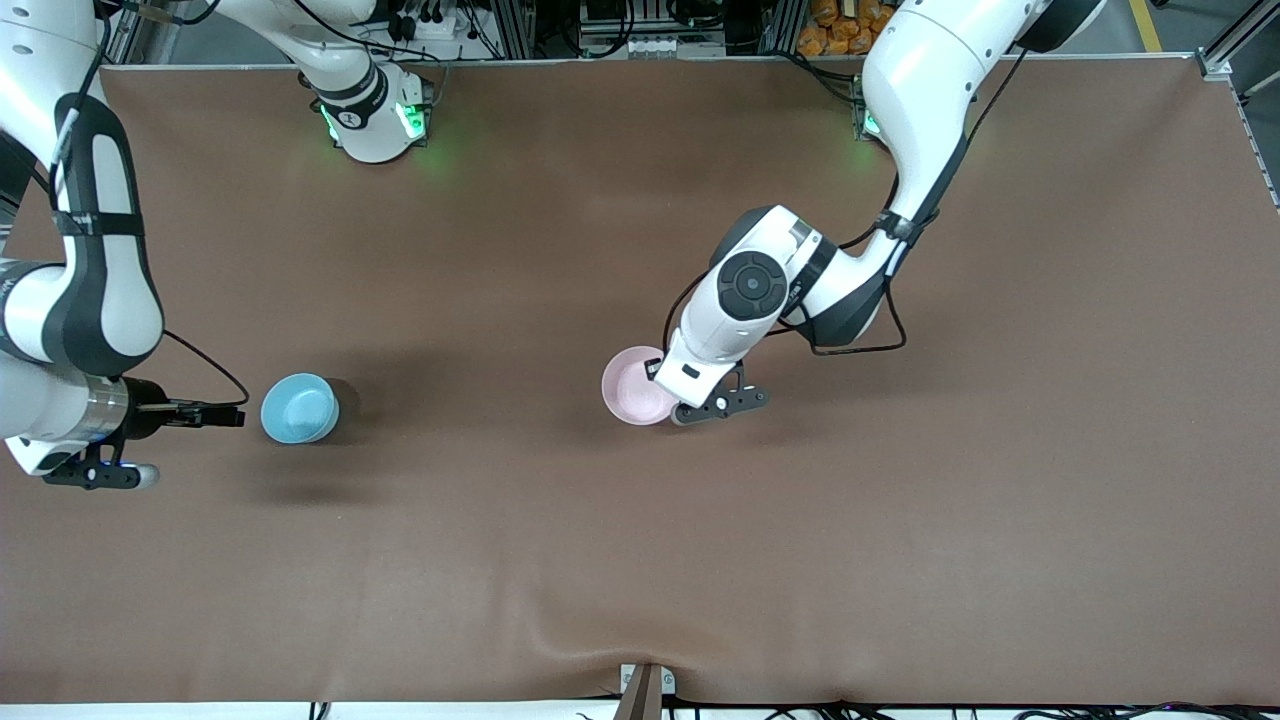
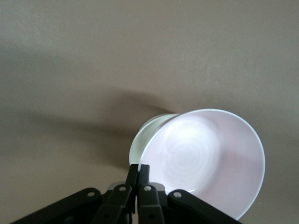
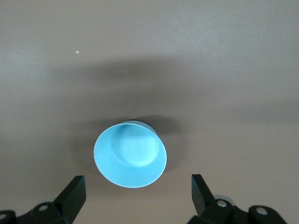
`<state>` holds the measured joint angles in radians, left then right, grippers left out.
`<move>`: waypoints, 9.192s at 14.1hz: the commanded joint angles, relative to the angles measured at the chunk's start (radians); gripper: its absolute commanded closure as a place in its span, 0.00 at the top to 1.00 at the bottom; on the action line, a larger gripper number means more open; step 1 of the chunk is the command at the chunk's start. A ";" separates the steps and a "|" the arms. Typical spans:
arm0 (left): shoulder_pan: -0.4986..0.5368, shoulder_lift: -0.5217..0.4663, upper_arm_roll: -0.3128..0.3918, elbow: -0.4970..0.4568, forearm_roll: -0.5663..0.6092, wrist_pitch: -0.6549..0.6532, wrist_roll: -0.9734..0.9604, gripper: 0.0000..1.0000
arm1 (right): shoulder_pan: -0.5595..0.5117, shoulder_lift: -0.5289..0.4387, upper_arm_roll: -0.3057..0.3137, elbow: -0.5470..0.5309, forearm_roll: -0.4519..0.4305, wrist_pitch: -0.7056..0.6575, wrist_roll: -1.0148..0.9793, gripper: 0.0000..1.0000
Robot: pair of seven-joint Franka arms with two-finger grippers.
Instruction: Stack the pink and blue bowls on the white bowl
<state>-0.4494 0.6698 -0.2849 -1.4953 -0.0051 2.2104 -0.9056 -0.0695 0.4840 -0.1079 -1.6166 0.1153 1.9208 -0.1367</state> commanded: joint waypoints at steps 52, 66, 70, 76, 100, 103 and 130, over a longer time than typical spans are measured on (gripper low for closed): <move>0.469 -0.304 0.009 -0.080 0.100 -0.193 0.568 1.00 | 0.500 0.025 0.109 -0.008 0.431 0.205 0.553 0.00; 0.440 -0.602 0.205 0.069 0.024 -0.755 0.755 1.00 | 0.683 0.146 0.105 -0.009 0.374 0.351 0.730 0.00; 0.440 -0.659 0.262 0.063 0.013 -0.791 0.833 1.00 | 0.692 0.163 0.105 -0.011 0.337 0.385 0.730 0.00; 0.448 -0.654 0.300 0.057 0.013 -0.718 0.941 1.00 | 0.698 0.182 0.105 -0.009 0.330 0.421 0.730 0.00; 0.449 -0.681 0.267 -0.005 0.011 -0.702 0.921 1.00 | 0.305 -0.200 0.102 -0.065 0.083 -0.053 0.376 1.00; 0.446 -0.677 0.265 -0.005 0.011 -0.701 0.912 1.00 | 0.173 -0.310 0.102 -0.089 0.029 -0.146 0.220 1.00; 0.456 -0.665 0.257 -0.005 0.011 -0.719 0.857 1.00 | 0.093 -0.532 0.013 0.024 -0.120 -0.362 0.120 1.00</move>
<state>0.0006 0.0090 -0.0232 -1.4993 0.0210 1.5014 -0.0433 0.0206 -0.0409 -0.0959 -1.6022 0.0205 1.5753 -0.0359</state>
